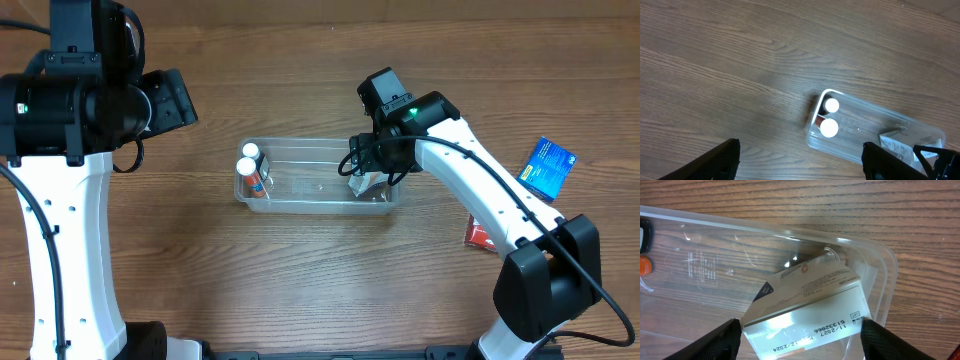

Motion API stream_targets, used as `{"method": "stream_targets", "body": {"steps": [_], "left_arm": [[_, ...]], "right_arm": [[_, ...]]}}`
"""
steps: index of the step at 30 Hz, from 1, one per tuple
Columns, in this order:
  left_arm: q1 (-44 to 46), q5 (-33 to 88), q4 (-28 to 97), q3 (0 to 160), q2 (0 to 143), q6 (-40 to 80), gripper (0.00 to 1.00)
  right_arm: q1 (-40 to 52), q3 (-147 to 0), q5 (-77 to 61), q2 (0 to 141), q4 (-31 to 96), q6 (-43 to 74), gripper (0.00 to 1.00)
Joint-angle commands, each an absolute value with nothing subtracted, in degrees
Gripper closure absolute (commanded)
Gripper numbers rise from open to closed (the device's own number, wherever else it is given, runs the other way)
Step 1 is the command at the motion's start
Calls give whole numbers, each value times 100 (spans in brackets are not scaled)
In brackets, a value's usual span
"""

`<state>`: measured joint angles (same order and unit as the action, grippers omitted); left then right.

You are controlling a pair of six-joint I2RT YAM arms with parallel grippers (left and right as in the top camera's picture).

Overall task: Pack container
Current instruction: 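Carry the Hansaplast box into the container's right end, then lower and adjust the Hansaplast box upright in the container, then release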

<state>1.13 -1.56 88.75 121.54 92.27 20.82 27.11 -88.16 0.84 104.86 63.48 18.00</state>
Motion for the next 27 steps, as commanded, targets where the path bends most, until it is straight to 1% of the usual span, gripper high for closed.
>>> {"method": "stream_targets", "body": {"steps": [1,4,7,9,10,11,14,18,21,27], "left_arm": [[115,-213,8871,12234,9223,1968,20],[115,-213,8871,12234,9223,1968,20],[115,-211,8871,12234,9223,1968,20],[115,-211,8871,12234,9225,1968,20],[115,-211,8873,12234,9223,1968,20],[115,-213,8871,12234,9223,1968,20],[115,-213,8871,12234,9223,1968,20],[115,-213,8871,12234,9223,1968,20],[113,-213,8871,12234,9223,1968,20],[113,-215,8871,12234,9223,1966,20]], "right_arm": [[2731,-8807,93,10486,6344,1806,23],[2731,-8807,69,10486,6525,1809,25],[2731,-8807,67,10486,6681,1833,25],[2731,-8807,-19,10488,6674,1833,28],[2731,-8807,-19,10488,6657,1831,31],[2731,-8807,-19,10490,6646,1831,31],[2733,-8799,-47,10497,6598,1778,31],[2733,-8637,-1072,10514,6455,766,29],[2738,-8530,-1551,10602,6396,211,24],[2738,-8523,-1413,10648,5909,143,25]]}}
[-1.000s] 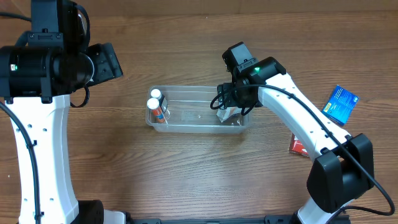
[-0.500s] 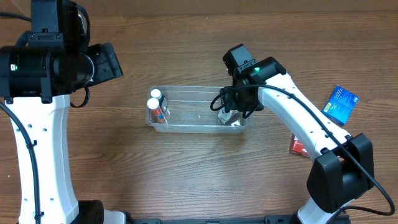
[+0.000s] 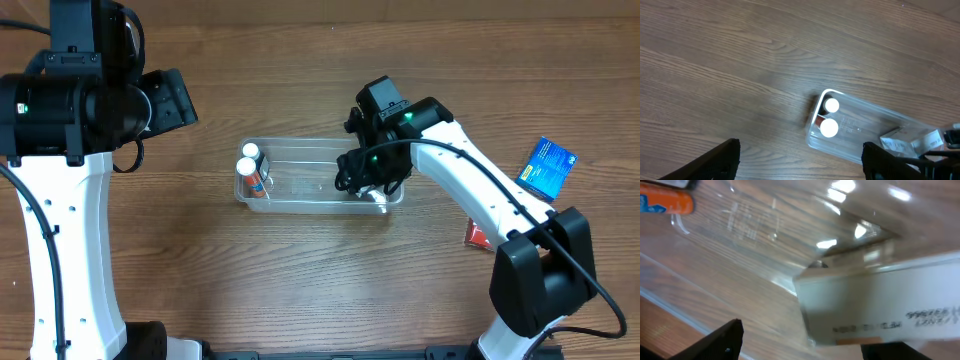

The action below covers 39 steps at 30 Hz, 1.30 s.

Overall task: Pack container
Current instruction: 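Lower and adjust the Hansaplast box upright in the container, then release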

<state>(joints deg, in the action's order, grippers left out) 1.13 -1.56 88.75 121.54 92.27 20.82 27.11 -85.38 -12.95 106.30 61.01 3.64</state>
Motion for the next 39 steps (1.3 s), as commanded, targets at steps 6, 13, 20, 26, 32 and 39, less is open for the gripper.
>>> {"method": "stream_targets", "body": {"steps": [6,13,20,26,32,39], "left_arm": [[113,-220,8868,12234,9223,1968,20],[113,-301,8871,12234,9225,1968,20],[113,-301,8884,12234,9225,1968,20],[113,-316,8925,12234,9225,1968,20],[113,-318,8938,12226,9225,1970,20],[115,-316,8936,12226,9225,1970,20]], "right_arm": [[2757,-8523,-1520,10648,5885,-738,24],[2764,-8523,56,10645,5850,-119,24],[2764,-8567,255,10307,5465,-150,25],[2764,-8567,252,10232,4945,-145,46],[2764,-8567,255,10235,4619,-143,82],[2764,-8556,255,10342,4506,-143,83]]}}
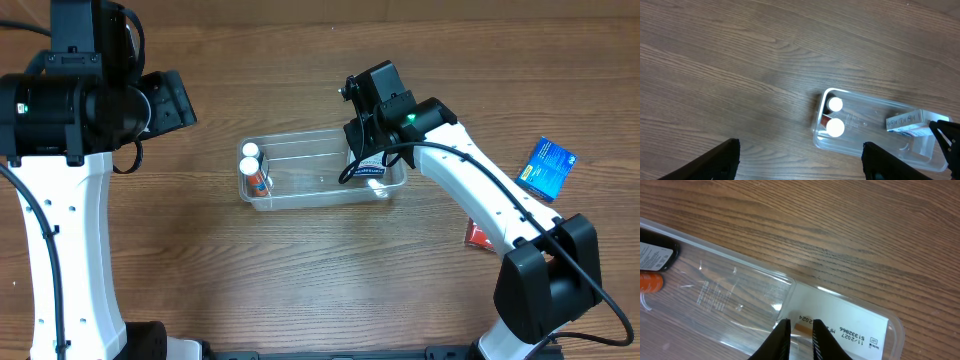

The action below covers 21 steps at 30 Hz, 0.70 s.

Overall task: Pack container
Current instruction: 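Lower and adjust the Hansaplast box upright in the container, then release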

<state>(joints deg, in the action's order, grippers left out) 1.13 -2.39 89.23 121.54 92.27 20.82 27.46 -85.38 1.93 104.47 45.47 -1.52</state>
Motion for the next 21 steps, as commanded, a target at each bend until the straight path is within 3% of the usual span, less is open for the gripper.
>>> {"method": "stream_targets", "body": {"steps": [1,21], "left_arm": [[115,-318,8938,12226,9225,1968,20],[113,-360,8982,12226,9225,1966,20]], "right_arm": [[2764,-8556,252,10372,4508,-141,83],[2764,-8558,217,10923,4847,8,83]]}}
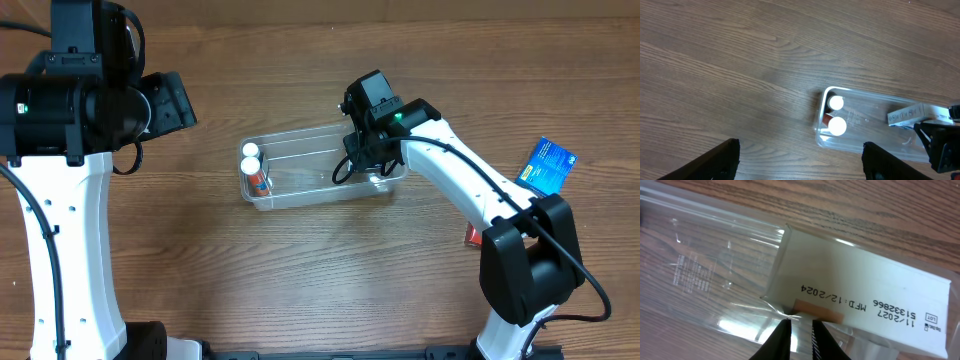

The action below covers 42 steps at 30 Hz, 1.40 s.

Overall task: Pack container
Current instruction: 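Lower and adjust the Hansaplast box upright in the container, then release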

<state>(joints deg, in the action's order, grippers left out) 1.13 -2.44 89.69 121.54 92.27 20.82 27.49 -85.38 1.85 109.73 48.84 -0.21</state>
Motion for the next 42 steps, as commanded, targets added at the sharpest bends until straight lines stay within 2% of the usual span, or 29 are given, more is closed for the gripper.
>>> {"method": "stream_targets", "body": {"steps": [1,7,22,42], "left_arm": [[113,-360,8980,12226,9225,1966,20],[113,-360,8978,12226,9225,1966,20],[115,-360,8973,12226,9225,1968,20],[115,-357,8980,12226,9225,1970,20]], "right_arm": [[2764,-8562,314,10879,4847,12,83],[2764,-8689,784,10477,4742,27,83],[2757,-8739,794,10481,4115,25,83],[2757,-8626,637,11205,4388,8,83]]}}
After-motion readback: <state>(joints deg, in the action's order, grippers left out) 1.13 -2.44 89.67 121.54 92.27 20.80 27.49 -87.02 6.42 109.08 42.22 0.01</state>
